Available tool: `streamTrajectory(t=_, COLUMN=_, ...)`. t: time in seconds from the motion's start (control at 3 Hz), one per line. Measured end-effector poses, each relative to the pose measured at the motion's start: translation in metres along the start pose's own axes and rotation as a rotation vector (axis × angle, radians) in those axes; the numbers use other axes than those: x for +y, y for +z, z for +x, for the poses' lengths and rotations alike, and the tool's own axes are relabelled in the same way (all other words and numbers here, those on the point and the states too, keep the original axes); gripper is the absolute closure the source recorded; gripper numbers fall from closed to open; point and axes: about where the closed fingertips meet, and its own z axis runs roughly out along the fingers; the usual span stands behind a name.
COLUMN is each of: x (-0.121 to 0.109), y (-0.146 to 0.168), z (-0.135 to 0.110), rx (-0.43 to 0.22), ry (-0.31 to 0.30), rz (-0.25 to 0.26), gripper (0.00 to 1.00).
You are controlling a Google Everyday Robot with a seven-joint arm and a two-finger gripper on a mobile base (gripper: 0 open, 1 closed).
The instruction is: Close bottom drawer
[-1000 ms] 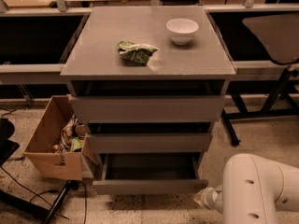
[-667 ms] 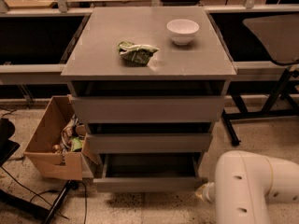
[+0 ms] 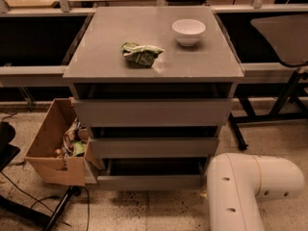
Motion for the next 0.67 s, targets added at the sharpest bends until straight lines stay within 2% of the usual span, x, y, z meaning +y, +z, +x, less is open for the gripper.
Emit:
streamTrajectory(t=0.33, x=-0.026, y=-0.005, z=-0.003, rx=-0.033, ry=0.008, rz=0.016, gripper=1.0)
streamTrajectory(t=0.67, x=-0.045, y=-0.004, z=-0.004, rx=-0.059, ry=-0.02, rz=0.01, gripper=0.97)
